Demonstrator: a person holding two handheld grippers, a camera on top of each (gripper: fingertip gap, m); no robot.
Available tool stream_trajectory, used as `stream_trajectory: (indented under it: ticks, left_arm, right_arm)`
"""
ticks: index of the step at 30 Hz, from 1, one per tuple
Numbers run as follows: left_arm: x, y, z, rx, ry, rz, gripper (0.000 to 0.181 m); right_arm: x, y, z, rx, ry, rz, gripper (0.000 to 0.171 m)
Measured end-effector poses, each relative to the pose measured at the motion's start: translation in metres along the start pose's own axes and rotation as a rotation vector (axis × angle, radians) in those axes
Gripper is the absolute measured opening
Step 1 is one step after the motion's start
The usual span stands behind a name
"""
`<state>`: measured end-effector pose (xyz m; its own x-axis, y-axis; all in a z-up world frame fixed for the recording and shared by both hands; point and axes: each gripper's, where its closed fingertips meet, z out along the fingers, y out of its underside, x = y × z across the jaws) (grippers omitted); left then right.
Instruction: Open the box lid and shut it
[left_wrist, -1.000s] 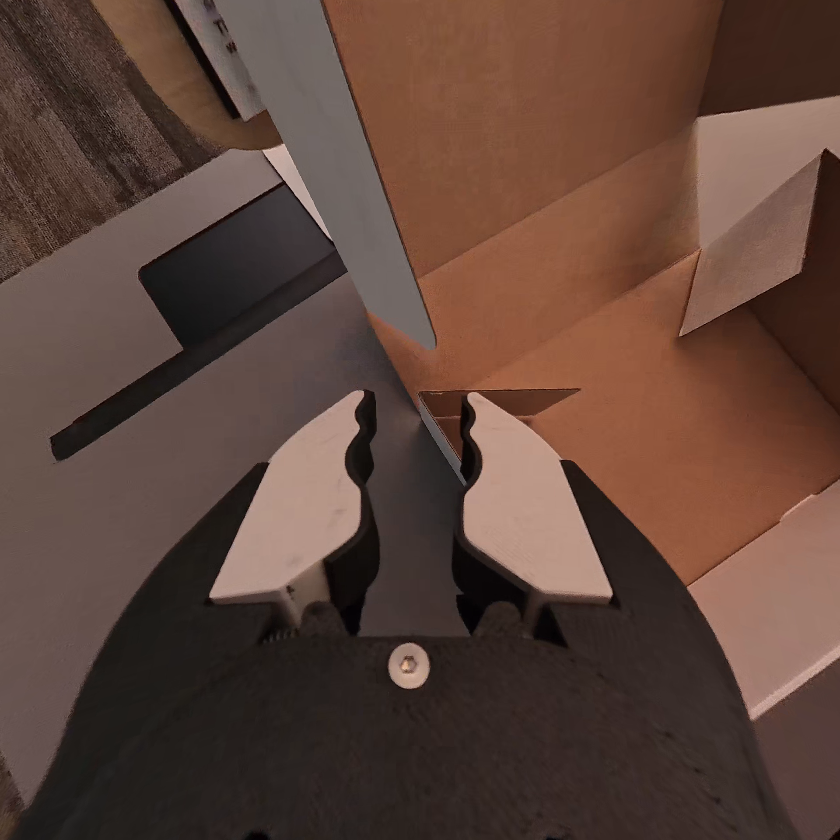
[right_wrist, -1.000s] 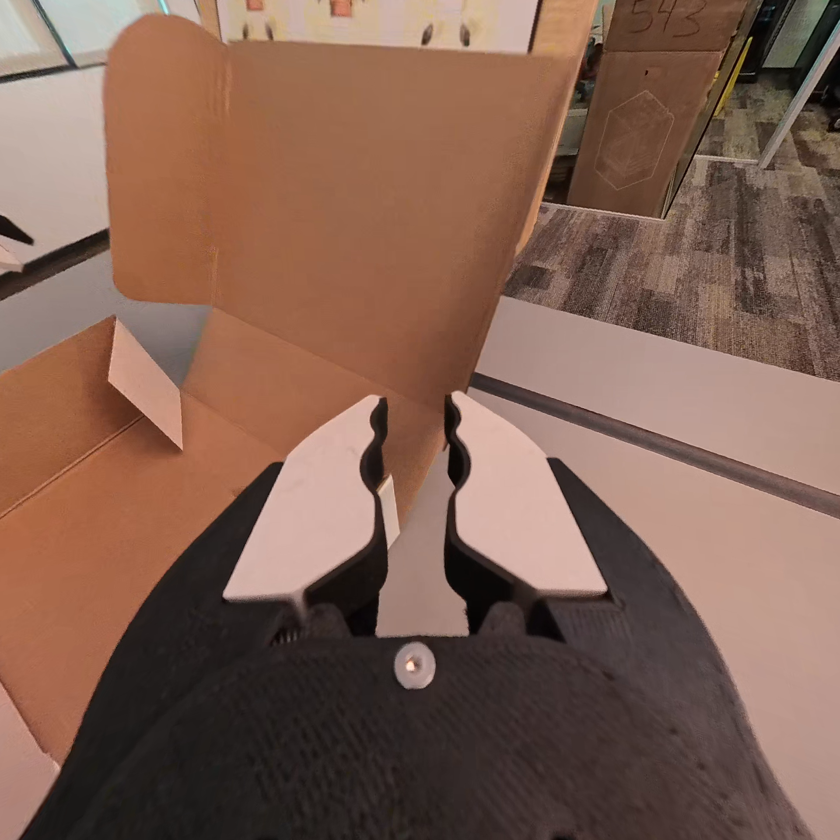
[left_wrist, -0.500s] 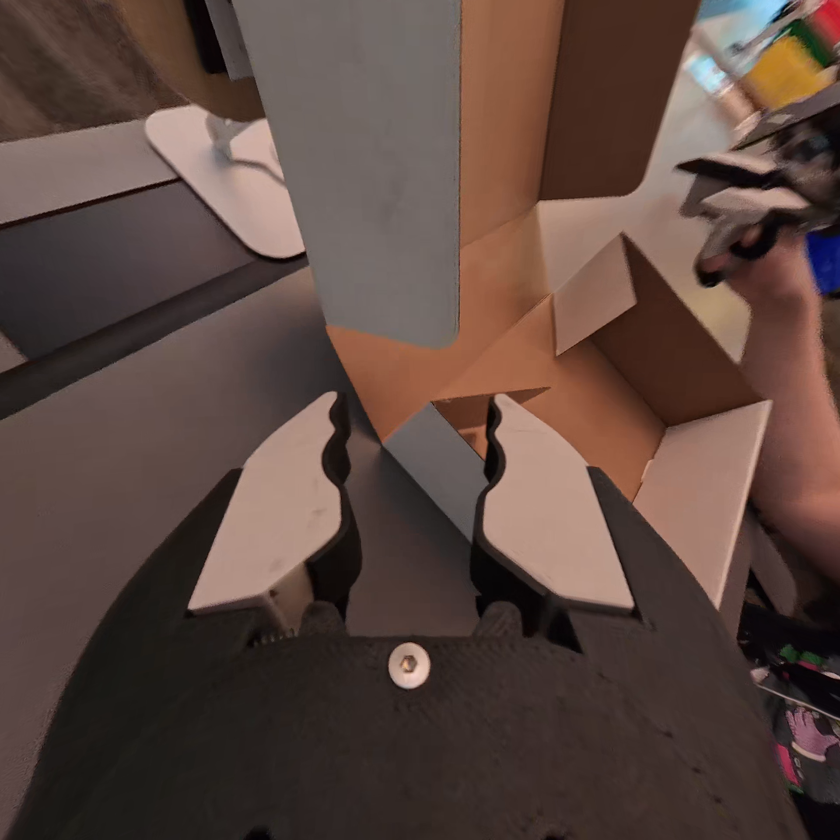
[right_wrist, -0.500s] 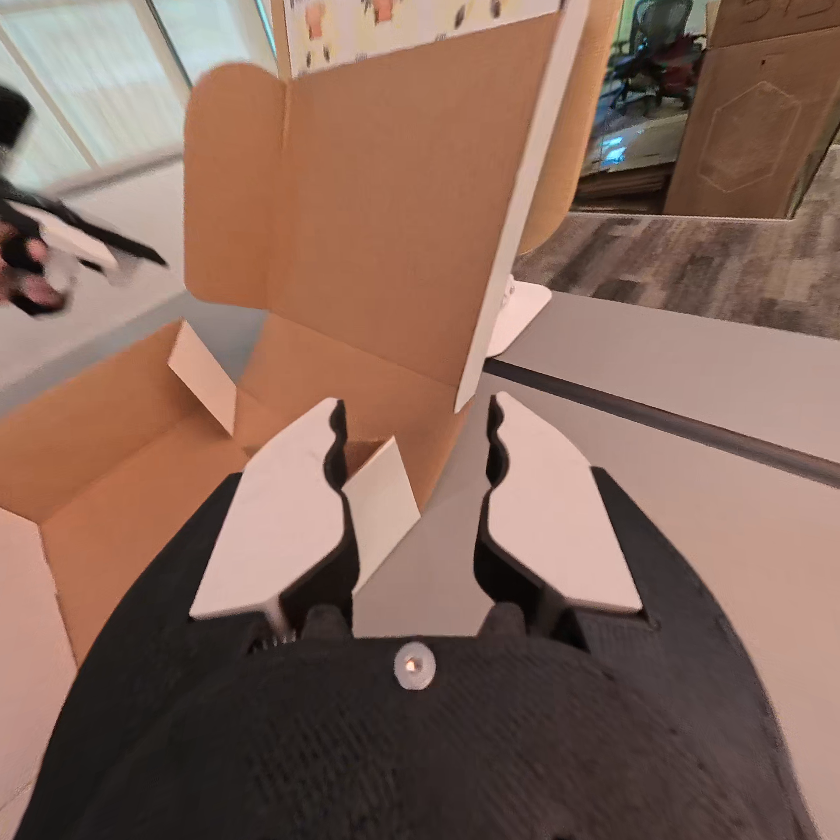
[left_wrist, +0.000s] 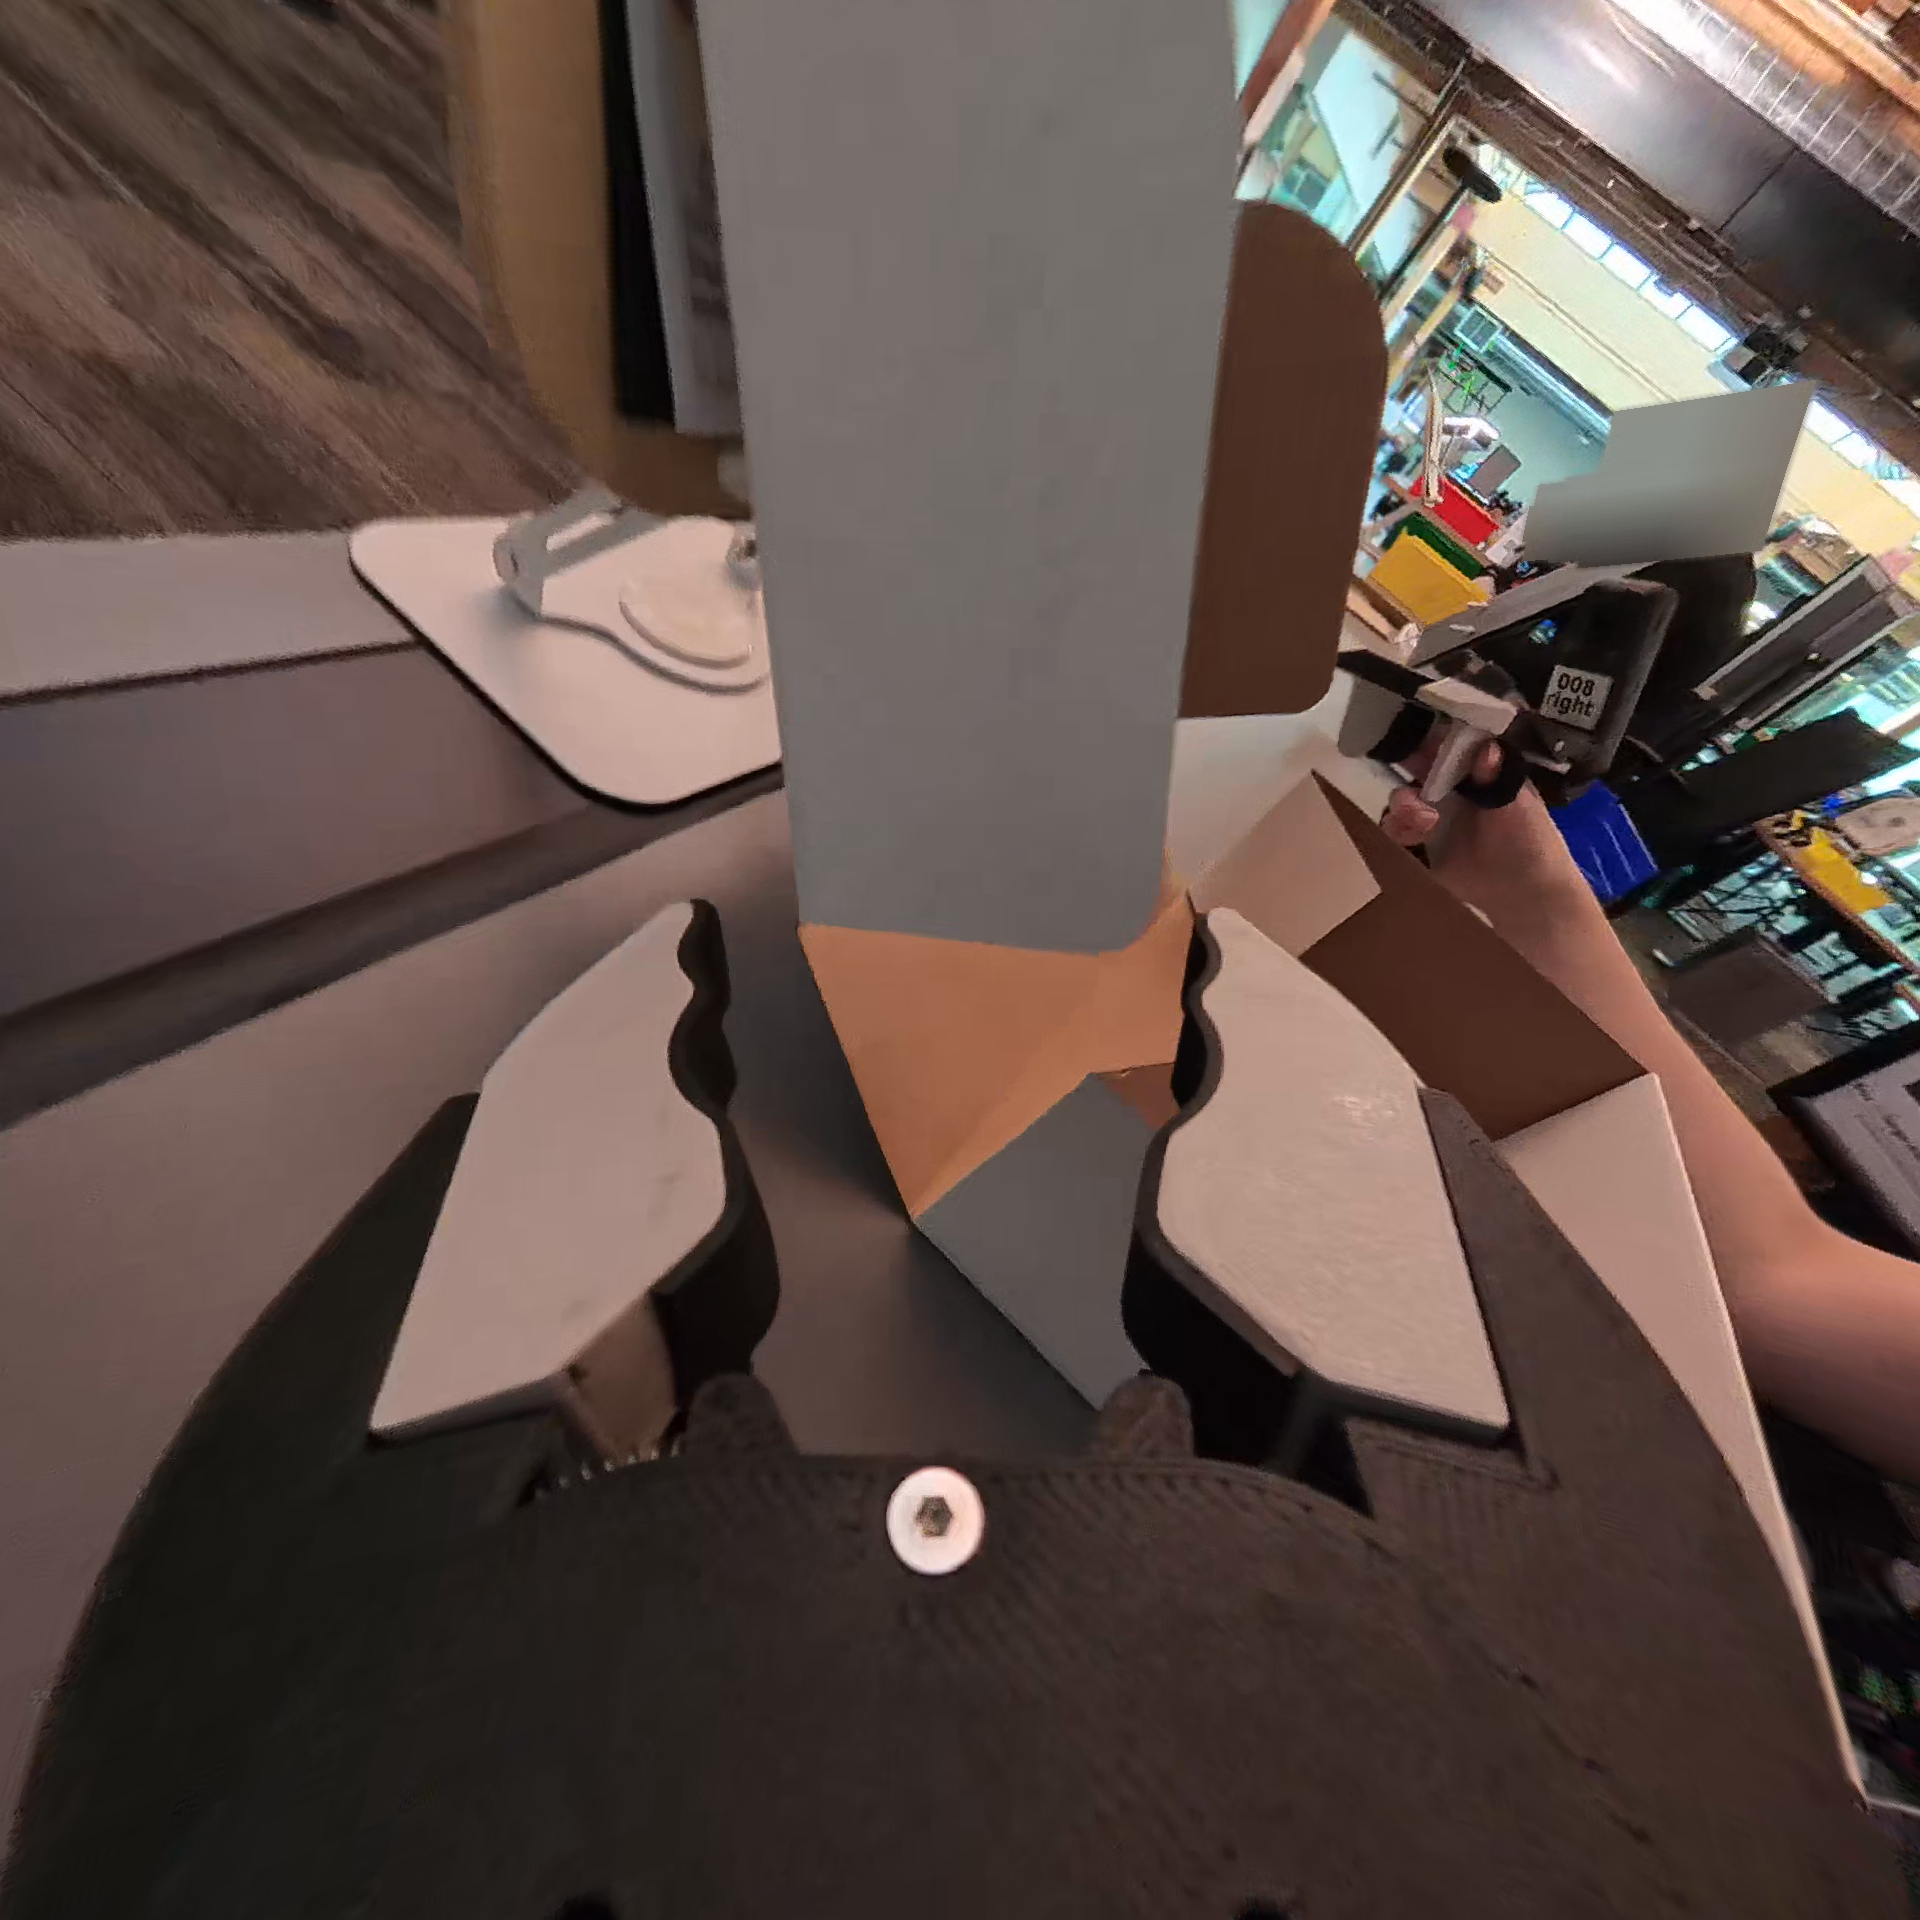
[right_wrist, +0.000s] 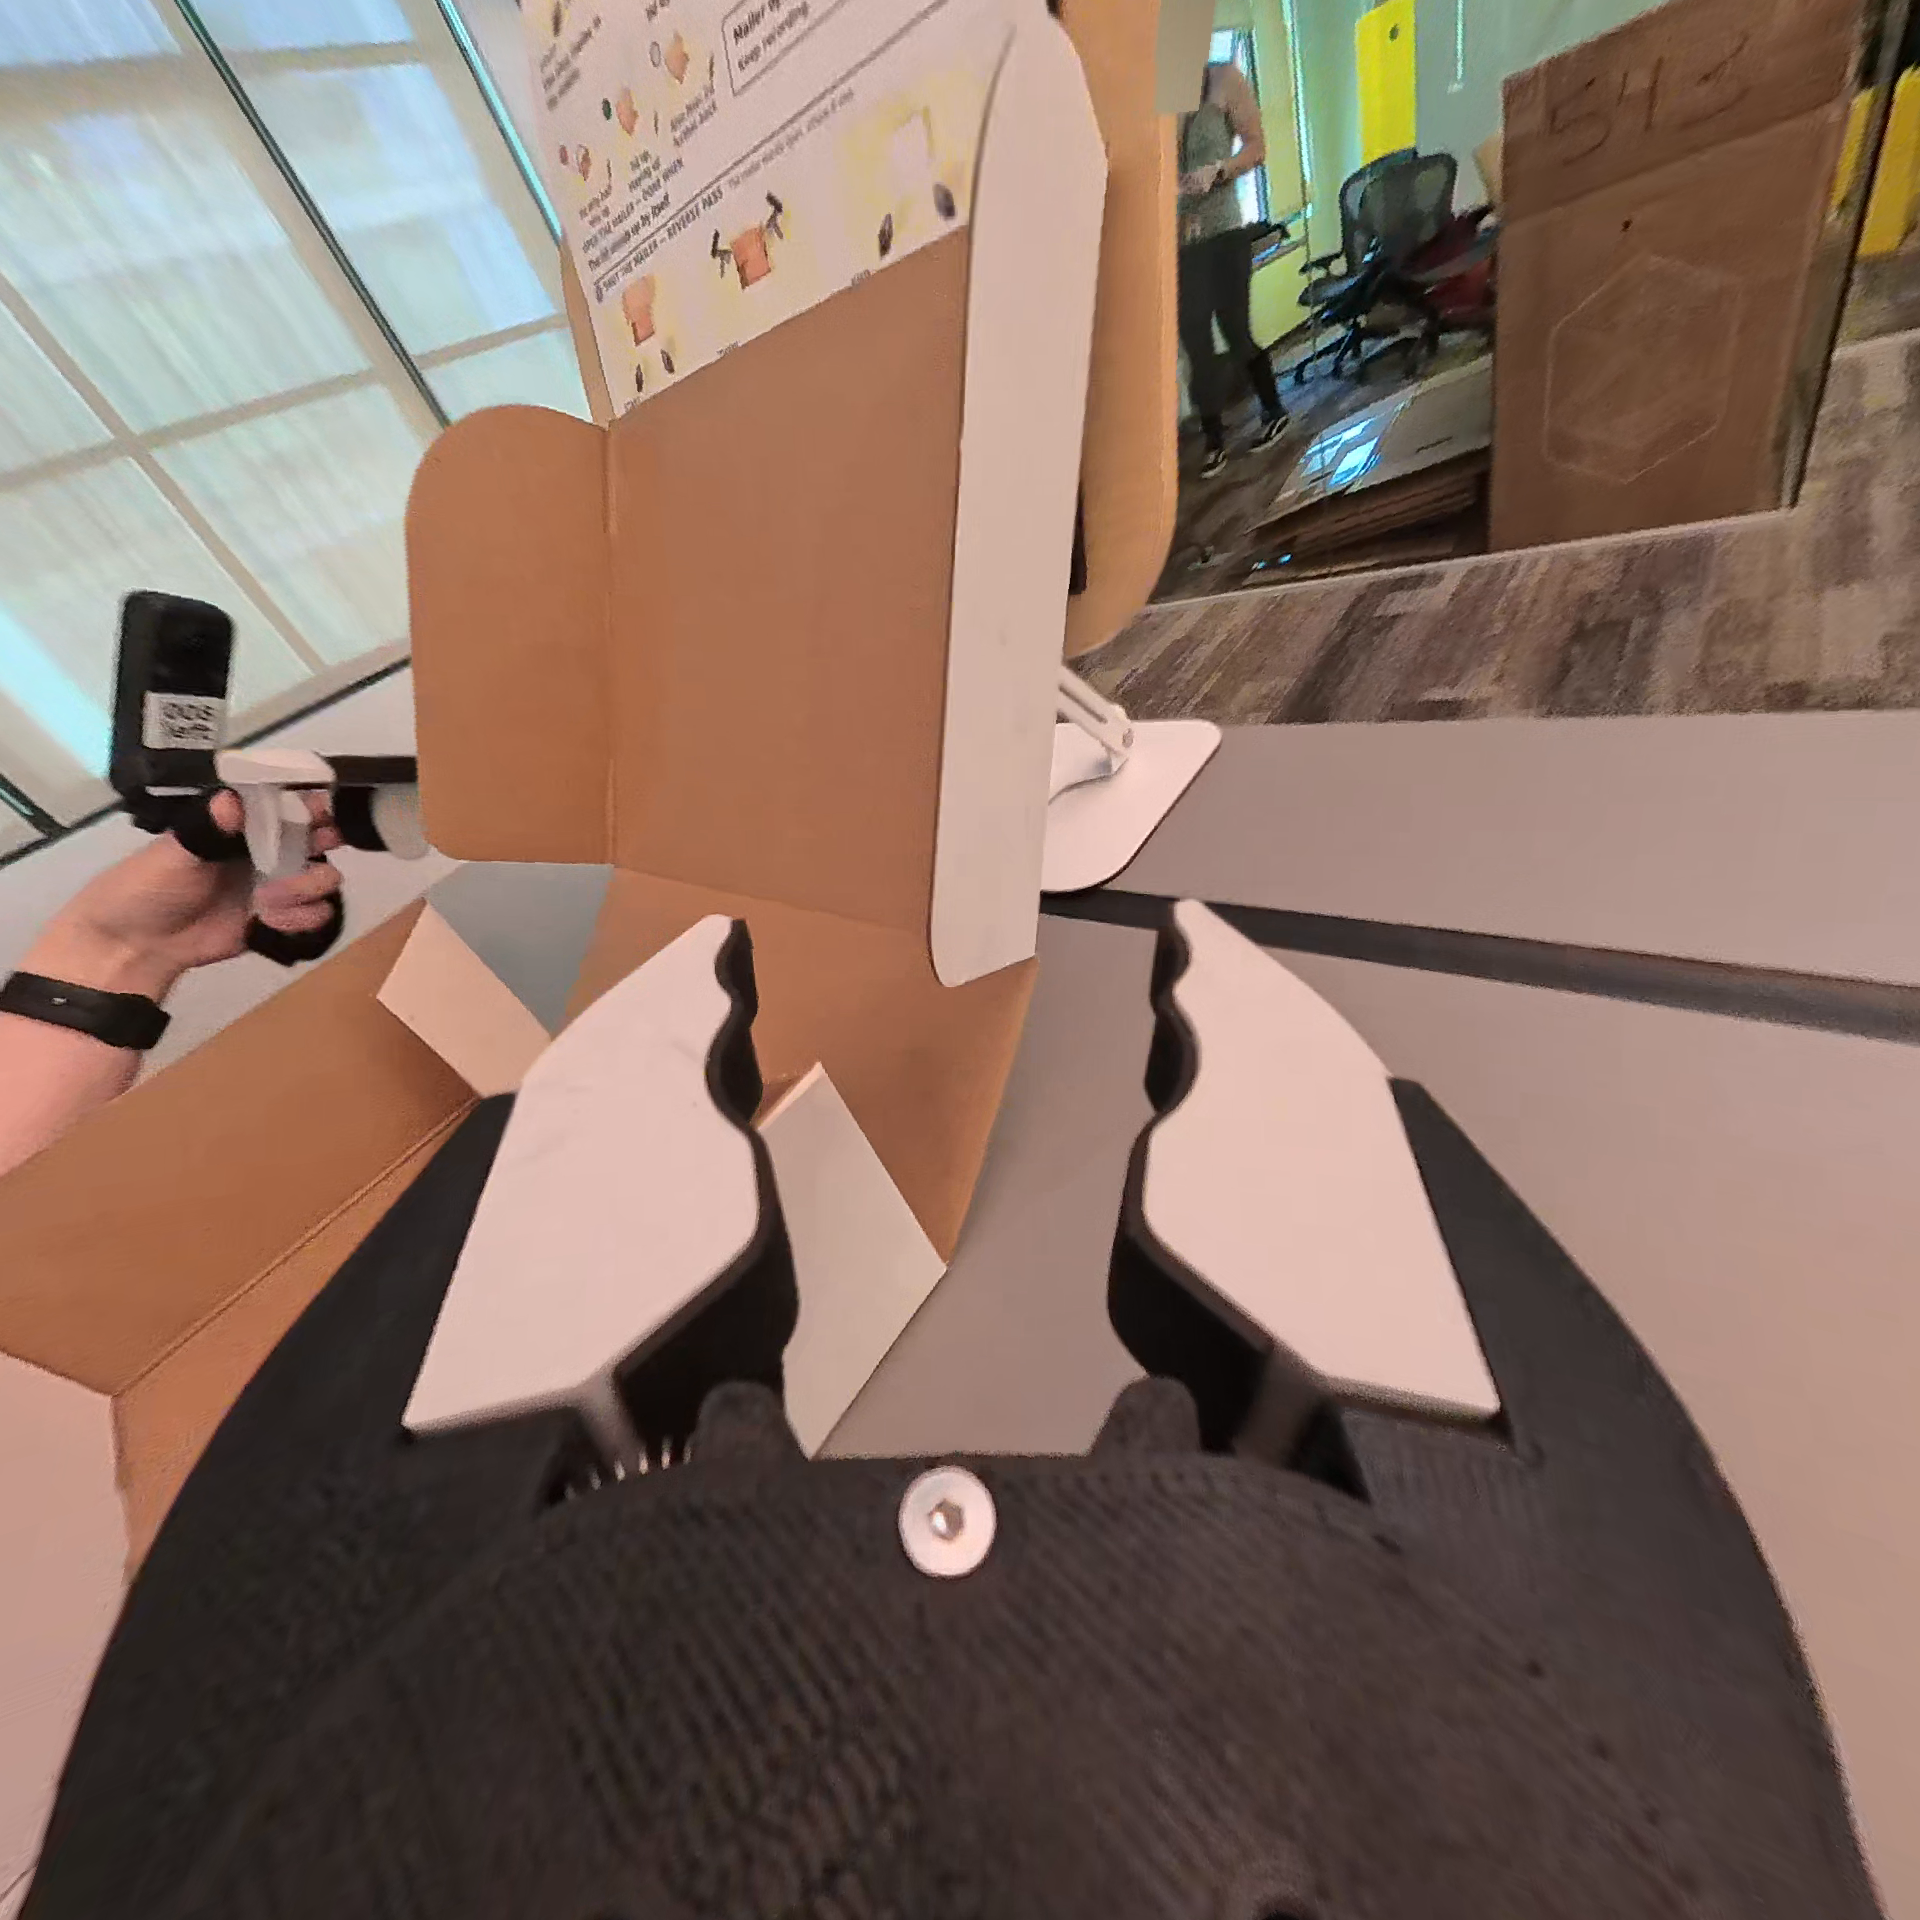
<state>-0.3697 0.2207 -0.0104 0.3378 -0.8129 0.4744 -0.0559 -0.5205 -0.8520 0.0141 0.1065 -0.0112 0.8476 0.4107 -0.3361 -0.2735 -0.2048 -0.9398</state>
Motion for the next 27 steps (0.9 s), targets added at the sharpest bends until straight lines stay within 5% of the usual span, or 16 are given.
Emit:
stream_trajectory:
  ticks: [9,13,18,22,24,27]
  left_arm:
    - [0.056,-0.061,0.019,0.155,-0.198,0.202,0.1]
    - [0.058,-0.059,0.039,0.063,-0.44,0.33,0.101]
    - [0.039,-0.079,0.055,0.006,-0.547,0.272,0.091]
    - [0.023,-0.081,0.08,-0.166,-0.583,0.201,0.098]
    - [0.014,-0.081,0.086,-0.222,-0.638,0.208,0.095]
    - [0.004,-0.082,0.089,-0.269,-0.668,0.238,0.045]
  right_arm:
    - [0.003,-0.032,0.023,-0.014,0.239,-0.314,0.072]
    - [-0.004,-0.046,0.06,-0.076,0.258,-0.366,0.071]
    - [0.021,-0.051,0.088,-0.31,0.372,-0.381,0.073]
    - [0.027,-0.047,0.101,-0.43,0.332,-0.259,0.058]
    - [0.023,-0.042,0.106,-0.492,0.283,-0.206,0.037]
    - [0.017,-0.038,0.106,-0.566,0.258,-0.198,0.004]
